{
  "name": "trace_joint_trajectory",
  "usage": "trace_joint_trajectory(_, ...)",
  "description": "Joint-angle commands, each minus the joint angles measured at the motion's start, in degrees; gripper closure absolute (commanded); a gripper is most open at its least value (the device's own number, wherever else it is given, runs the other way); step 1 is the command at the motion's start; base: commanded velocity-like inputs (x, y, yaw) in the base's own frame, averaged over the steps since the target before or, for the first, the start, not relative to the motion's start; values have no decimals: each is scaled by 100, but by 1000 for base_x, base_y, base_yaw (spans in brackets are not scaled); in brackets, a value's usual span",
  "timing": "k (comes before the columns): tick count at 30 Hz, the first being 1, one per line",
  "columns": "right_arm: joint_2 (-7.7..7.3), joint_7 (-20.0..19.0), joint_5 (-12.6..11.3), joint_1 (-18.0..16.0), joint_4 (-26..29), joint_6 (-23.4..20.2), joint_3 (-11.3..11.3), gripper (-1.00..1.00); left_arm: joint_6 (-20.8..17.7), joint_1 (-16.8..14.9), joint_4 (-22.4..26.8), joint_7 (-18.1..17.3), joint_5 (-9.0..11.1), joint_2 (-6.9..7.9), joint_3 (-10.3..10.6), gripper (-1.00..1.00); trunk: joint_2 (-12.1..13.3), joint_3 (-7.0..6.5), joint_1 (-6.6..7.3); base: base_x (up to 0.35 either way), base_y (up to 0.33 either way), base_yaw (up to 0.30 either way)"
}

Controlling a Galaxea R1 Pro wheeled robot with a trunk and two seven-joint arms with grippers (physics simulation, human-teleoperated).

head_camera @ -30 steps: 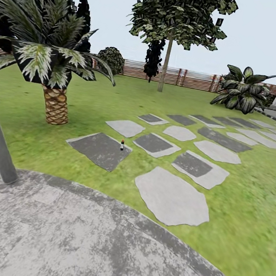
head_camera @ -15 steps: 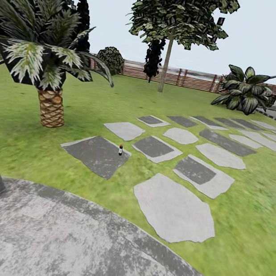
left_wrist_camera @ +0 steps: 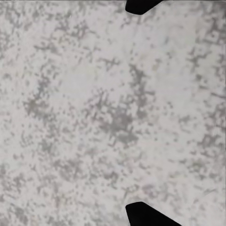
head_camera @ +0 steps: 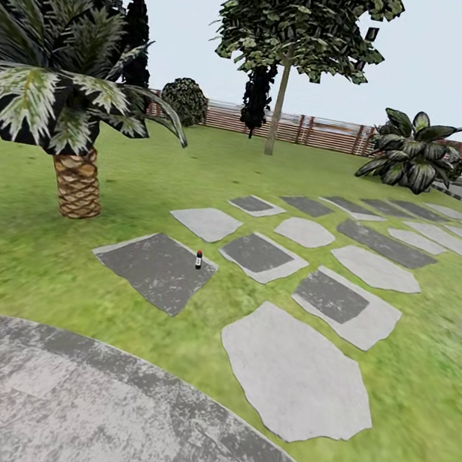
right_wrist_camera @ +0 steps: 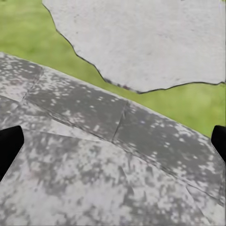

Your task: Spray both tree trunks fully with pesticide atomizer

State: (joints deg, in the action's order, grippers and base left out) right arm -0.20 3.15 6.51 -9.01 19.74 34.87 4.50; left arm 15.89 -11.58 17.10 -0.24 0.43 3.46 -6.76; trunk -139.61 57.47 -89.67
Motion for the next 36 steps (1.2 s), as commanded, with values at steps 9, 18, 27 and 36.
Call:
trace_joint_trajectory(9,5,18,63,-4,3,11,18,-100,19,-4,-5,-3,10,5,-18,-100,-2,5,-2,339,0,5)
trace_joint_trajectory(18,11,19,67,-4,-2,11,15,-100,19,-6,-5,-3,10,6,-11,-100,-2,5,-2,339,0,207)
trace_joint_trajectory(27,3,19,70,-4,-5,11,17,-100,19,-5,-5,-3,10,6,-18,-100,-2,5,-2,339,0,66)
trace_joint_trajectory(36,6,19,64,-4,6,11,16,-100,19,-5,-5,-3,10,6,-17,-100,-2,5,-2,339,0,1)
